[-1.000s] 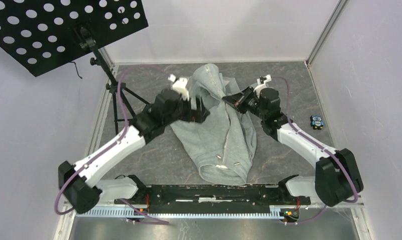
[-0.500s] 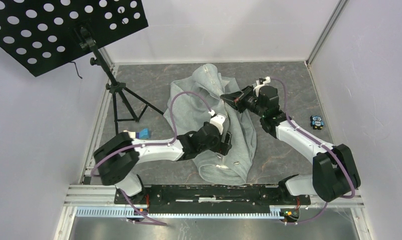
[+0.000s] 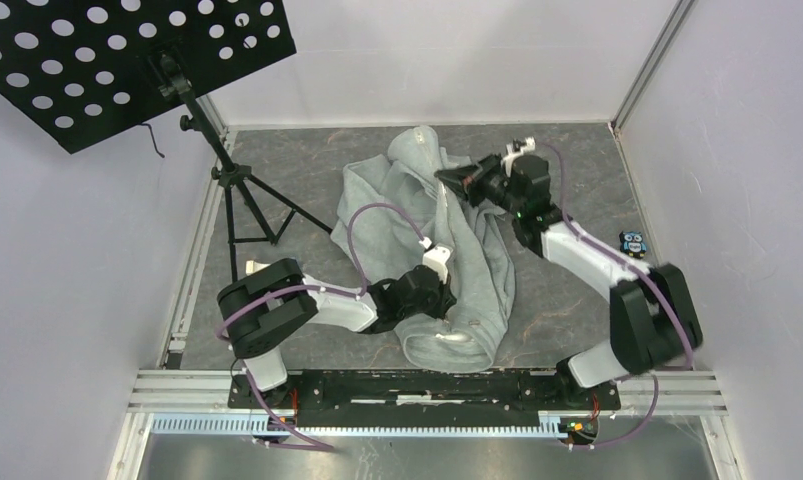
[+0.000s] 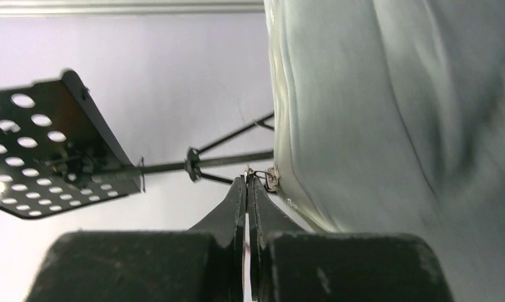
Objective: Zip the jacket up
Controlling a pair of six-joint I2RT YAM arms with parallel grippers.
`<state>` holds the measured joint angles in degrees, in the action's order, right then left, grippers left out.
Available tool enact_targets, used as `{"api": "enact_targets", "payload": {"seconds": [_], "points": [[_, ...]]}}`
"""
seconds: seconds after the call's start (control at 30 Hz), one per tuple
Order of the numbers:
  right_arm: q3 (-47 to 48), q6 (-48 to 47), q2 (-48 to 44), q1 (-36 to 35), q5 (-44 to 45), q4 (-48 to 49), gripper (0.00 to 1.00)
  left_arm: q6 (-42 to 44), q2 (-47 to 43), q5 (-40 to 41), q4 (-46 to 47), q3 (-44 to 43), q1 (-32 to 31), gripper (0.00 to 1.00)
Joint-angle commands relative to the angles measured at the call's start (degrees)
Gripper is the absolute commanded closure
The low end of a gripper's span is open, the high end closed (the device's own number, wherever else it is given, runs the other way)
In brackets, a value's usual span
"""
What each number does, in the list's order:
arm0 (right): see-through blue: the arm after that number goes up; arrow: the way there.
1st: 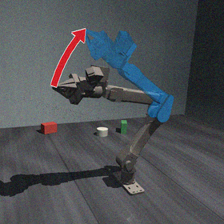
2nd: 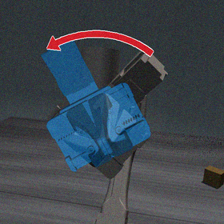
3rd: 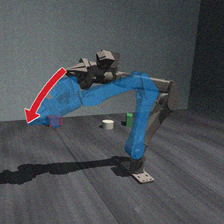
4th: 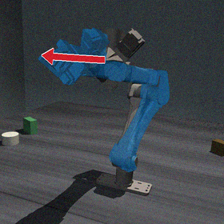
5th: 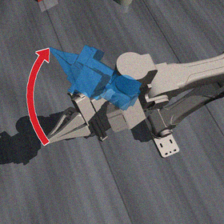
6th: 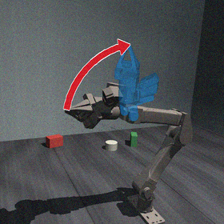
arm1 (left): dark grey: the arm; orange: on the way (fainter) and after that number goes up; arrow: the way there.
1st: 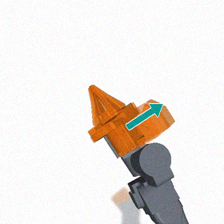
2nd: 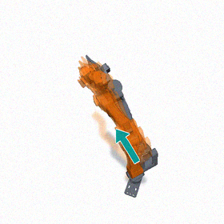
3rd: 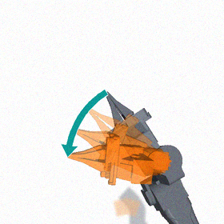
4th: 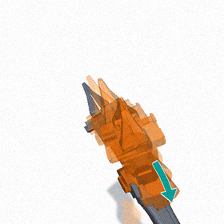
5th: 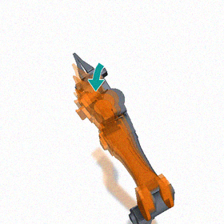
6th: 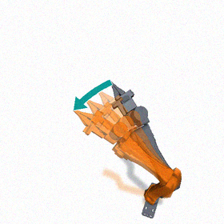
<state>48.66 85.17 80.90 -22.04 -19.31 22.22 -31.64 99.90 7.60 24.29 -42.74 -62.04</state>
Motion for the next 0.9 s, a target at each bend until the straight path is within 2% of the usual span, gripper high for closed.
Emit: {"api": "enact_targets", "payload": {"seconds": [0.0, 0.13, 0.17, 0.27, 0.3, 0.4, 0.47, 0.57, 0.63, 0.67, 0.7, 0.87], "points": [[14.08, -0.55, 8.61, 0.99, -2.03, 11.1, 1.0, -4.32, -1.3, -1.2, -0.66, 5.58, -4.51, 0.98], [13.06, -2.39, 8.77, 0.99, -2.02, 11.17, 1.0, -3.82, -6.51, 0.81, -4.12, 6.16, -4.41, 0.98], [12.0, -2.44, 8.49, 0.96, -2.51, 12.16, 1.0, -4.25, -7.44, 0.86, -5.74, 5.37, -4.32, 0.95], [9.32, -4.6, 8.21, 0.93, -4.45, 12.57, 1.0, -3.92, -11.51, -2.13, -9.4, 2.8, -3.89, 0.49], [8.43, -5.25, 8.23, 0.98, -4.92, 13.05, 1.0, -3.64, -13.68, -3.09, -10.52, 1.98, -3.79, 0.39], [6.34, -7.97, 8.31, 0.95, -6.64, 14.96, 1.0, -1.42, -20.91, -4.76, -14.95, 0.6, -2.42, 0.24], [4.8, -10.35, 7.76, 0.91, -7.29, 16.05, 1.0, -1.07, -26.37, -8.18, -18.3, -0.7, 0.93, 0.23], [2.47, -12.24, 7.38, 0.99, -8.4, 19.12, 1.0, -3.12, -34.05, -13.81, -23.31, -3.49, 8.71, 0.26], [1.1, -12.54, 7.25, 0.95, -9.44, 21.93, 1.0, -6.0, -36.99, -12.38, -28.56, -7.18, 13.86, 0.24], [0.48, -12.79, 7.14, 0.95, -9.99, 22.81, 1.0, -8.67, -37.42, -10.25, -30.71, -9.92, 16.3, 0.19], [0.1, -13.32, 6.97, 1.01, -10.3, 23.21, 1.0, -10.62, -37.01, -8.95, -33.28, -12.37, 18.05, 0.16], [-0.4, -17.12, 5.16, 0.87, -10.1, 19.72, 1.0, -17.45, -24.54, -1.29, -47.3, -31.2, 22.55, 0.2]]}}
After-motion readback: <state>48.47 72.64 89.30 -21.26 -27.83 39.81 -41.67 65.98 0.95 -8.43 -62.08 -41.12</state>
